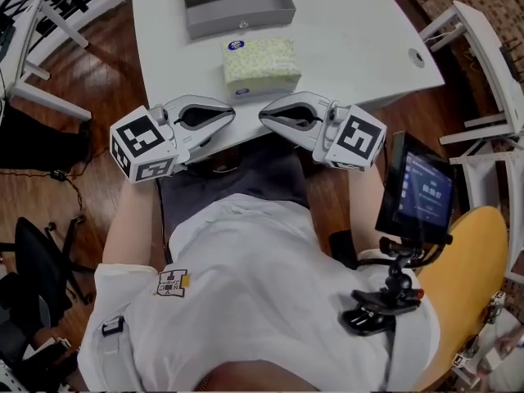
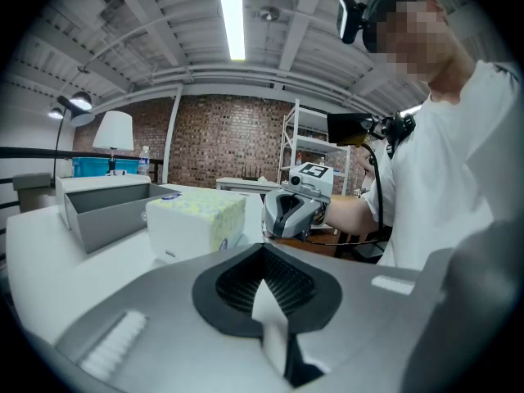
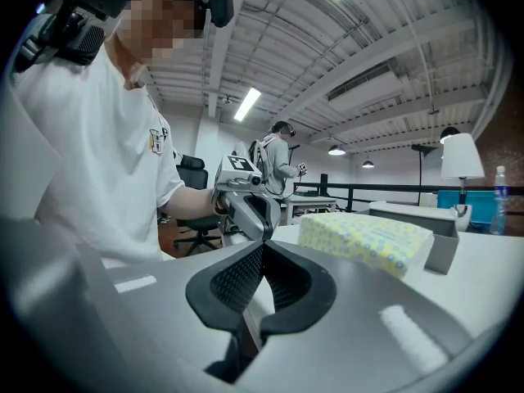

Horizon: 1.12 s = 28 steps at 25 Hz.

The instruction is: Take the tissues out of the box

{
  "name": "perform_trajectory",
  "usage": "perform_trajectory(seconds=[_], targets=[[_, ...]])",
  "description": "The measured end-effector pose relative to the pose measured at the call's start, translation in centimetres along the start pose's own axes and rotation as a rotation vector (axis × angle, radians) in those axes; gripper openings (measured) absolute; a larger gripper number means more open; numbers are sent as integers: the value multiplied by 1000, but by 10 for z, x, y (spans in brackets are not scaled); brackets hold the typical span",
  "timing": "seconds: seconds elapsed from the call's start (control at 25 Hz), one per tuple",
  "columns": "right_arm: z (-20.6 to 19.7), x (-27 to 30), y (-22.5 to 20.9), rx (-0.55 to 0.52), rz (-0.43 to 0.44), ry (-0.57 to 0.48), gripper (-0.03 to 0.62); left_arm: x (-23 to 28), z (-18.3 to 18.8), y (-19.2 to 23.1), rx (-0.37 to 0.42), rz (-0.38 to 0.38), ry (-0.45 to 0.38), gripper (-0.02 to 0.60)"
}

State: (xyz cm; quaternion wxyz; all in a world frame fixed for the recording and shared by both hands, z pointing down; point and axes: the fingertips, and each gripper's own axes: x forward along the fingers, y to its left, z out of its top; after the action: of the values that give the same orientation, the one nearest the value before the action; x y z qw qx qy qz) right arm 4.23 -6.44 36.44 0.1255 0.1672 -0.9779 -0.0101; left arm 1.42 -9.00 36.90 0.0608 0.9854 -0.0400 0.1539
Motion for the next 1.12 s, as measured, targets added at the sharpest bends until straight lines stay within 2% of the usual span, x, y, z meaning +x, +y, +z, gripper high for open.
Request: perform_trajectory(seconds=[1.12], targets=[[0, -4, 2, -22, -13, 23, -3, 2, 6, -3, -10, -8, -12, -2]])
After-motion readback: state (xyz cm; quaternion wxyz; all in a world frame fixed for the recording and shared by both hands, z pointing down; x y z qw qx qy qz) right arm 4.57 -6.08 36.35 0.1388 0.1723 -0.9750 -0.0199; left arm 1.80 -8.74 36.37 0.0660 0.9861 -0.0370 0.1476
